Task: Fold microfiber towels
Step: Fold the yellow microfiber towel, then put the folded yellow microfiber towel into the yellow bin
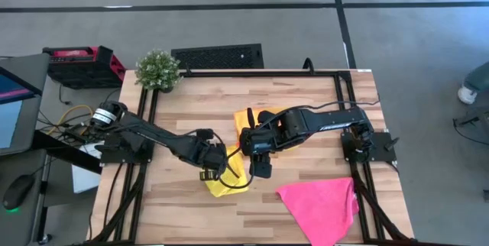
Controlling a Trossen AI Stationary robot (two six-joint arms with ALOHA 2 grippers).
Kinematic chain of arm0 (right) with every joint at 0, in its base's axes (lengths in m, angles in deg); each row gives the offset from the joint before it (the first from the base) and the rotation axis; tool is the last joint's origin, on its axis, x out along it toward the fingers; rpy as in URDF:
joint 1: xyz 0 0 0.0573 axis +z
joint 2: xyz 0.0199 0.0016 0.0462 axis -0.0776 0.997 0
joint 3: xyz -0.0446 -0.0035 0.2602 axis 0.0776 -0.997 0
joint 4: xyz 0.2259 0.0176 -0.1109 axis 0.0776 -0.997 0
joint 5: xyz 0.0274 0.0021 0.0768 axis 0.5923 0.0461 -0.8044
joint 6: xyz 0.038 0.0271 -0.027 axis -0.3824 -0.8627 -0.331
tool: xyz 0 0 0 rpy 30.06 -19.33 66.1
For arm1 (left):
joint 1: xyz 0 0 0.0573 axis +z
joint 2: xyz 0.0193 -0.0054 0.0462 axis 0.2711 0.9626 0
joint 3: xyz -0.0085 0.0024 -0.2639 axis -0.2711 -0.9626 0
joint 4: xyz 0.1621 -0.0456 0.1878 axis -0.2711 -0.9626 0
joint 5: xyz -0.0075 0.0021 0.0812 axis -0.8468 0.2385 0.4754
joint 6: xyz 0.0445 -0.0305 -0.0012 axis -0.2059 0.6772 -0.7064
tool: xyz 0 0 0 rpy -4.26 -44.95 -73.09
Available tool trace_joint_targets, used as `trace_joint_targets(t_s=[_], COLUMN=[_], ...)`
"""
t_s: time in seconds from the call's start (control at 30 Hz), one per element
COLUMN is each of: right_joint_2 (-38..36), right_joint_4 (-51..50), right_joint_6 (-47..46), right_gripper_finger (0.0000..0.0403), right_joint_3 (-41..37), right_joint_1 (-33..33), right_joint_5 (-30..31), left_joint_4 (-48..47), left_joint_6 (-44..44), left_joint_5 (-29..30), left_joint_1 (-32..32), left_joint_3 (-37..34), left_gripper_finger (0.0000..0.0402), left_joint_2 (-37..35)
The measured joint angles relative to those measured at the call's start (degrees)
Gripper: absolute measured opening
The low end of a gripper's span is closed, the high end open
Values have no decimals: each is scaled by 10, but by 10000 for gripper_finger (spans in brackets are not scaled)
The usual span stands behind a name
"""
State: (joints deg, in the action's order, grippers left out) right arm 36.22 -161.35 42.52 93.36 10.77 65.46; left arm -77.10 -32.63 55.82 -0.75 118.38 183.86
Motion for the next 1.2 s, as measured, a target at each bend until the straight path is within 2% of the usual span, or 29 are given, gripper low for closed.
trace_joint_targets(t_s=[0.3, 0.43, 0.57, 0.77, 0.9, 1.1, 1.2], right_joint_2=[0, 0, 0, 10, 45, 104, 130], right_joint_4=[-2, -5, -34, -22, 17, 81, 116], right_joint_6=[19, 34, 82, 200, 267, 305, 343], right_gripper_finger=[255, 255, 255, 255, 255, 255, 255], right_joint_3=[0, 0, 0, 1, 0, 0, 0], right_joint_1=[0, 4, 15, 51, 67, 57, 50], right_joint_5=[0, -2, -4, -5, -19, -132, -146], left_joint_4=[10, -7, -26, -63, -63, -65, -64], left_joint_6=[29, 33, 48, 149, 217, 274, 315], left_joint_5=[-11, -11, -11, -15, 7, 20, 26], left_joint_1=[33, 33, 17, -37, -88, -173, -204], left_joint_3=[1, 15, 24, 24, 25, 25, 25], left_gripper_finger=[110, 122, 123, 123, 123, 123, 123], left_joint_2=[-1, -16, -67, -175, -226, -237, -229])
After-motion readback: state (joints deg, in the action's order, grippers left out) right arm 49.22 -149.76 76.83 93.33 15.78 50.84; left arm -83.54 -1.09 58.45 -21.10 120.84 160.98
